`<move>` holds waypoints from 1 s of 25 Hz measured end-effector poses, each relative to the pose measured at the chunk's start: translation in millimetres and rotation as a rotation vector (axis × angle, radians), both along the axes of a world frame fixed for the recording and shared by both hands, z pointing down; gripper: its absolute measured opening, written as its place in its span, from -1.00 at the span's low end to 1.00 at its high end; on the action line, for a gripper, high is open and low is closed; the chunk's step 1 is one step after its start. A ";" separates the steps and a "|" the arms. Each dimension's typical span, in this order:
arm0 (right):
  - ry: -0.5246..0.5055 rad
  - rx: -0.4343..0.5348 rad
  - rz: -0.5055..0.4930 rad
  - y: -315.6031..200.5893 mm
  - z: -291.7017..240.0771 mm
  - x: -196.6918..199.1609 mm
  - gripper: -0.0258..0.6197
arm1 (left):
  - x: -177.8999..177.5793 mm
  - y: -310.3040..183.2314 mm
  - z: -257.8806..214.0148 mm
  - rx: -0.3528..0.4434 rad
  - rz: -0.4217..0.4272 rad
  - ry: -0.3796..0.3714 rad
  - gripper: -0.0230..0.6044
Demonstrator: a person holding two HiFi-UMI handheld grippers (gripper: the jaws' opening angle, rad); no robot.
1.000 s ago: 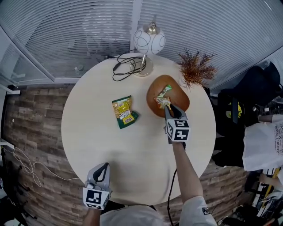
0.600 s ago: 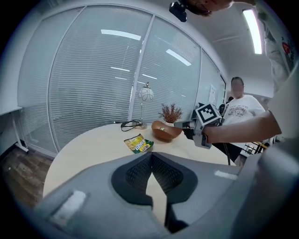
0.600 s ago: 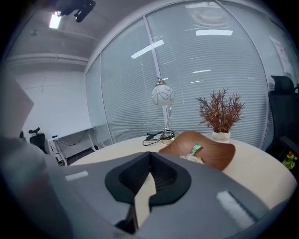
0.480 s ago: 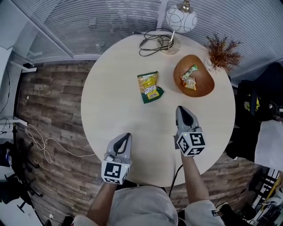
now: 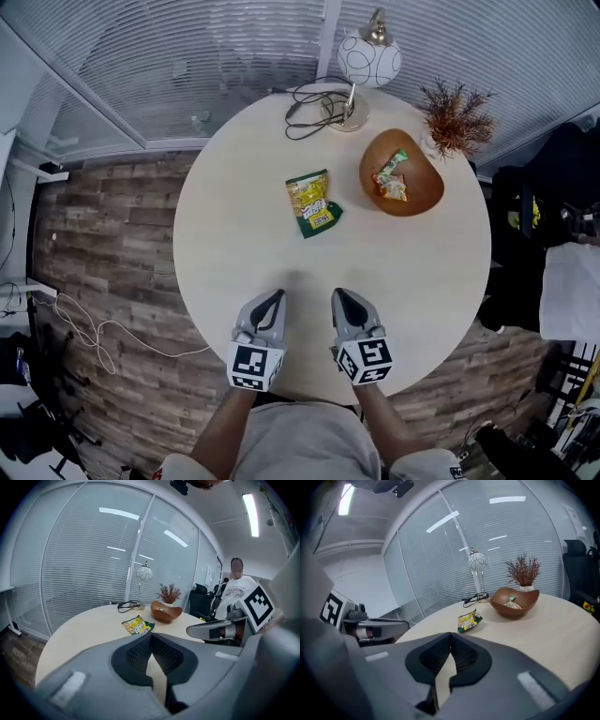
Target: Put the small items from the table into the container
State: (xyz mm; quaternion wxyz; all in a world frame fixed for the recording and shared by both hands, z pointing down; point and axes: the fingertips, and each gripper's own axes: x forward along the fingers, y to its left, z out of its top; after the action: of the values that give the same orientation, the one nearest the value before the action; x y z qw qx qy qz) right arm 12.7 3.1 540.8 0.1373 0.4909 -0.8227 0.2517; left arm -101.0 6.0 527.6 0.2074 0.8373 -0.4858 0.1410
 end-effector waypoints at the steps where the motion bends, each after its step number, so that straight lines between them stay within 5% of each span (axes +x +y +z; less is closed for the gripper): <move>1: 0.014 0.000 -0.004 0.6 0.6 -3.5 -0.91 | -0.3 -4.4 -0.2 0.005 0.010 0.005 -0.97; 4: 0.042 -0.016 0.006 -6.6 8.1 -9.7 -0.91 | -3.3 -17.9 1.4 0.018 0.025 0.024 -0.96; 10: 0.075 -0.051 0.110 -55.8 37.4 -10.1 -0.53 | -11.2 -37.1 11.7 0.018 0.076 0.013 -0.96; 18: 0.135 -0.076 0.163 -161.5 76.3 -7.8 0.17 | -24.4 -56.1 23.1 -0.011 0.108 0.032 -0.96; 25: 0.212 -0.147 0.131 -206.2 113.9 -21.1 0.28 | -39.2 -67.4 31.7 -0.039 0.113 0.045 -0.96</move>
State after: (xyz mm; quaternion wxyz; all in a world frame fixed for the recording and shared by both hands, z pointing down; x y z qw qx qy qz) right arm -8.4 -203.1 654.7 0.2422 0.5558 -0.7492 0.2664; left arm -140.1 -61.5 559.3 0.2261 0.8623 -0.4300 0.1429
